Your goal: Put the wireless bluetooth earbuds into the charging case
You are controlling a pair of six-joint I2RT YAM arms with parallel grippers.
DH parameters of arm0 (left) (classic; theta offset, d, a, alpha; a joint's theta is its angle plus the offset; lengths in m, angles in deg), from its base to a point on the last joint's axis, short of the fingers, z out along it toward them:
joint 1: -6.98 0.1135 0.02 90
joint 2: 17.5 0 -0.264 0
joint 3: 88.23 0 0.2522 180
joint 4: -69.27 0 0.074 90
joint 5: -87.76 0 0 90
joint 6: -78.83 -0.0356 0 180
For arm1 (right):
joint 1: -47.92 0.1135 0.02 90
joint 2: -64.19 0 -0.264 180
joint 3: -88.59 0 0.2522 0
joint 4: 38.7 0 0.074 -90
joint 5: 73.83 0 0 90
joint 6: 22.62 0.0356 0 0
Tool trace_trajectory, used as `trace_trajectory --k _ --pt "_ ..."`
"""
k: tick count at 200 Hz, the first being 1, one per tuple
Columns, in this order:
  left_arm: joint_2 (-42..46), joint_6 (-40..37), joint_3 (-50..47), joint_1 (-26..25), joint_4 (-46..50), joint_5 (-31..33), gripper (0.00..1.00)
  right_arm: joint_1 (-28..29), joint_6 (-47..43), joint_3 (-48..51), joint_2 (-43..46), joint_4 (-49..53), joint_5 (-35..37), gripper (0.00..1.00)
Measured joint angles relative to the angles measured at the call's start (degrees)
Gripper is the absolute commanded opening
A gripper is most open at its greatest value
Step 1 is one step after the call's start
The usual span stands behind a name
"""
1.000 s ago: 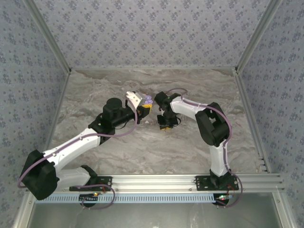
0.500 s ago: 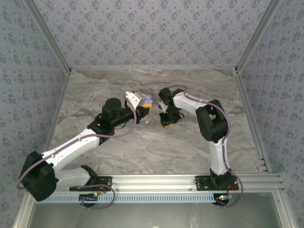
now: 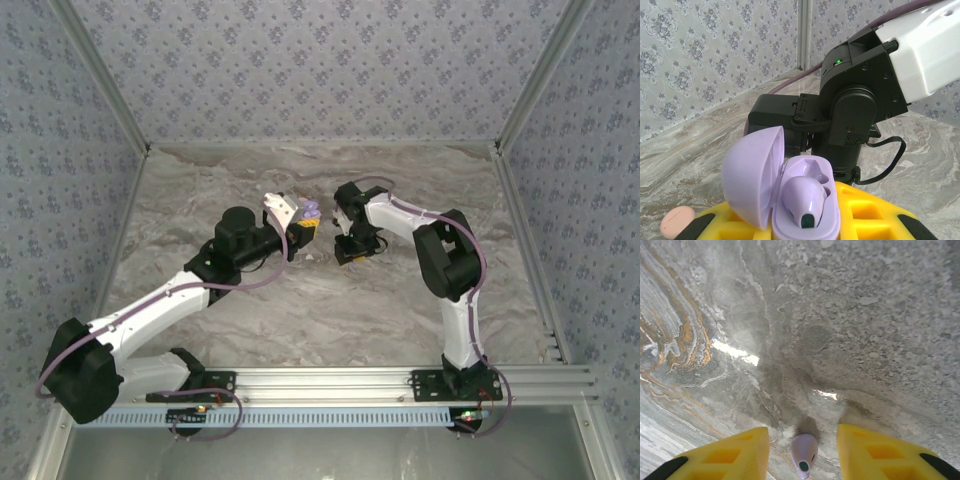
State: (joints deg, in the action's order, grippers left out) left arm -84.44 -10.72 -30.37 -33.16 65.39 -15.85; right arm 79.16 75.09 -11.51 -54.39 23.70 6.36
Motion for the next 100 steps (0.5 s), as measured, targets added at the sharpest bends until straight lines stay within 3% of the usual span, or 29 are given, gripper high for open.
trace_trajectory --k 100 --pt "0.0 0.0 0.0 0.0 1.2 0.0 0.07 0.9 -1.7 -0.1 0.0 0.9 1.5 0.30"
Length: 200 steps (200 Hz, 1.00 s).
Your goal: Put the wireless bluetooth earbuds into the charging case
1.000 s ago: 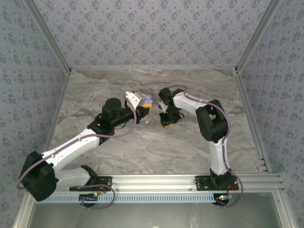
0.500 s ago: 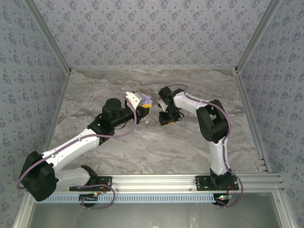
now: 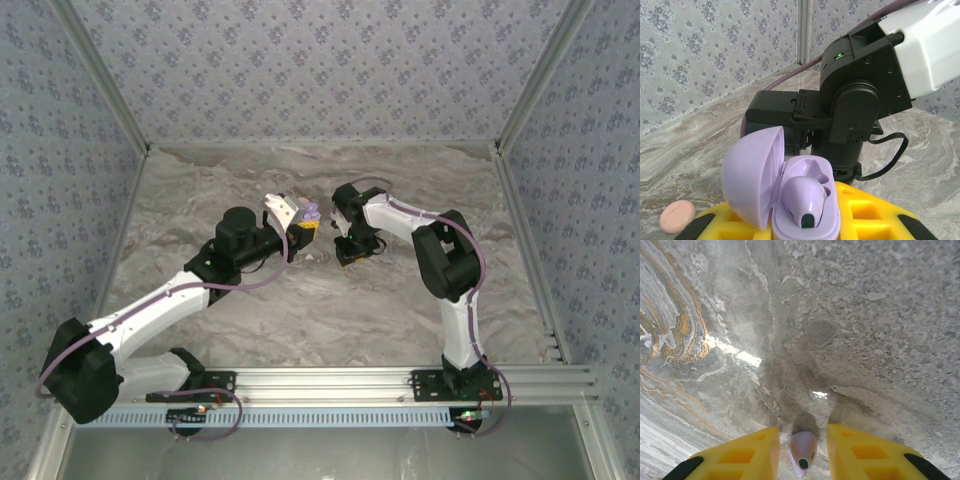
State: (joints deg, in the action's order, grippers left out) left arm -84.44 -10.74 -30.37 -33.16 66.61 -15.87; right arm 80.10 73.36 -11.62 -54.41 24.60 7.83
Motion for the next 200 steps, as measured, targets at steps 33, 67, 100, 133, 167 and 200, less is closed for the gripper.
trace_trajectory --k 33,67,100,133,167,200 --pt "0.0 0.0 0.0 0.0 0.0 0.0 0.07 0.3 -0.5 -0.1 -0.1 0.5 0.0 0.29" --pt "0.0 0.0 0.0 0.0 0.0 0.0 0.07 0.4 -0.5 -0.3 -0.5 0.9 0.5 0.28" --pt "0.0 0.0 0.0 0.0 0.0 0.0 0.07 0.6 -0.5 -0.5 -0.7 1.1 1.2 0.27" --pt "0.0 0.0 0.0 0.0 0.0 0.0 0.07 0.8 -0.5 -1.0 -1.1 1.6 1.9 0.23" --pt "0.0 0.0 0.0 0.0 0.0 0.1 0.07 0.9 -0.4 -1.1 -1.2 1.7 2.2 0.20" --pt "-0.4 0.3 0.0 0.0 -0.1 0.2 0.07 0.2 0.6 -0.6 -0.8 1.2 1.0 0.20"
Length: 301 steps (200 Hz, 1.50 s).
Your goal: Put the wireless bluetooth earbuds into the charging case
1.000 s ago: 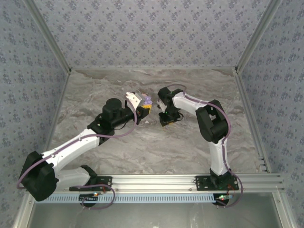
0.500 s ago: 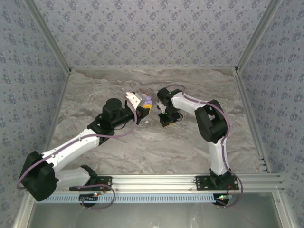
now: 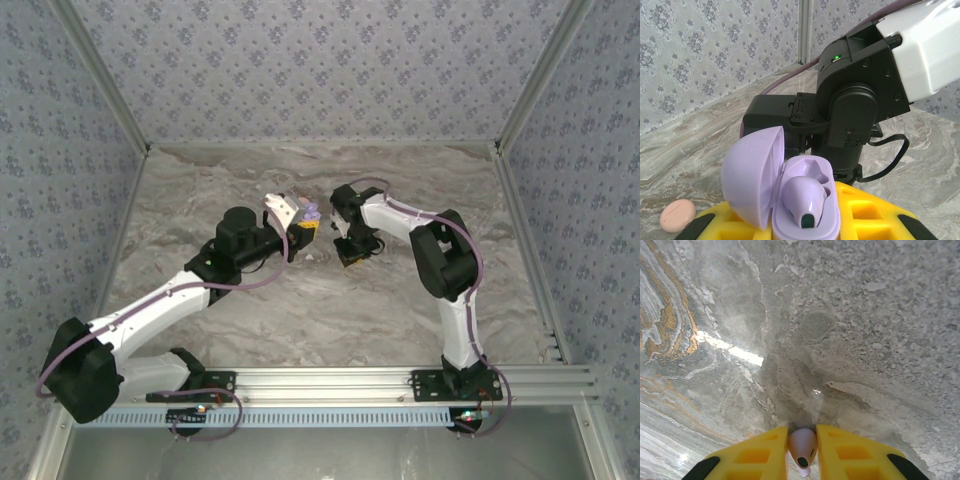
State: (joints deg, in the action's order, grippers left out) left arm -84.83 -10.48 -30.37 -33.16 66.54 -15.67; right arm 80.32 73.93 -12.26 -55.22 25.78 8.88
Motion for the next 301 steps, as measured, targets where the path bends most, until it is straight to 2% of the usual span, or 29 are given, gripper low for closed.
trace_trajectory --k 76,155,250,301 --pt "-7.1 5.8 -1.1 2.2 -3.3 0.0 0.06 -5.6 3.8 8.2 5.1 -9.1 -11.0 0.20" --pt "-11.5 10.3 -5.4 2.4 -13.9 -1.6 0.07 -12.7 10.2 17.5 18.9 -23.9 -23.4 0.20" --pt "-14.4 12.9 -9.0 2.4 -27.3 -3.9 0.09 -13.2 12.3 17.9 32.7 -30.8 -32.6 0.21" --pt "-14.7 15.0 -9.0 2.4 -31.7 -4.2 0.09 -12.4 12.4 16.4 35.3 -32.5 -35.4 0.21"
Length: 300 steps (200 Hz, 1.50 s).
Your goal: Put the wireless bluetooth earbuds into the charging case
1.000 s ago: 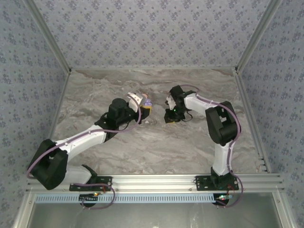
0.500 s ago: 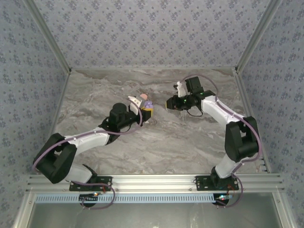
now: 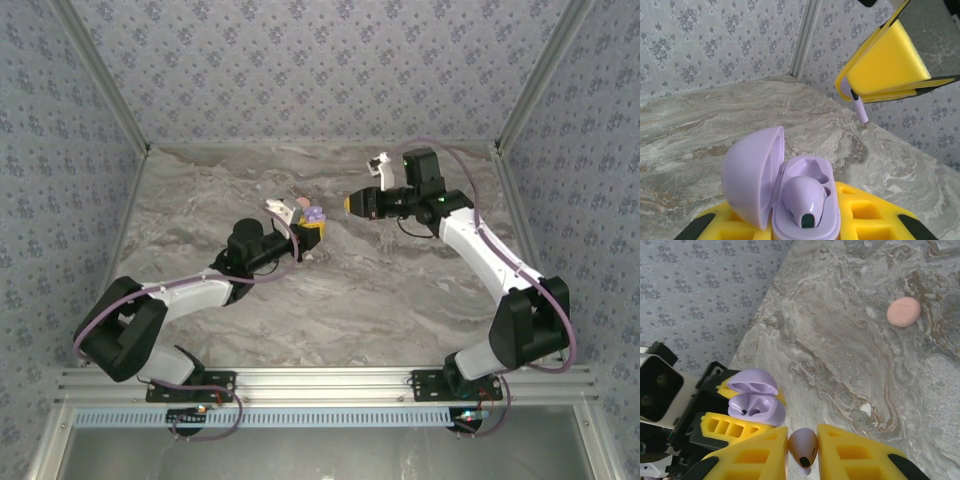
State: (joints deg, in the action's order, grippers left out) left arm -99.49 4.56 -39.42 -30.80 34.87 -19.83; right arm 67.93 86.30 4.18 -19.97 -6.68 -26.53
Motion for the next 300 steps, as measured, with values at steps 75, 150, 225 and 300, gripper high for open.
trace_trajectory --k 75,150,225,300 --pt "-1.8 3.1 0.0 -2.1 -2.6 0.3 0.09 3.6 0.9 -3.4 0.2 -2.3 -0.2 0.22" --pt "-1.8 6.5 1.5 -2.8 -5.6 0.9 0.09 5.2 1.4 -4.1 0.2 -3.8 0.3 0.22" --pt "-1.8 8.0 2.8 -2.9 -6.1 0.9 0.10 6.0 1.5 -4.2 0.2 -4.8 0.5 0.22" --pt "-1.8 8.4 2.8 -3.2 -6.1 0.9 0.10 6.1 1.5 -4.6 0.2 -4.8 0.5 0.23"
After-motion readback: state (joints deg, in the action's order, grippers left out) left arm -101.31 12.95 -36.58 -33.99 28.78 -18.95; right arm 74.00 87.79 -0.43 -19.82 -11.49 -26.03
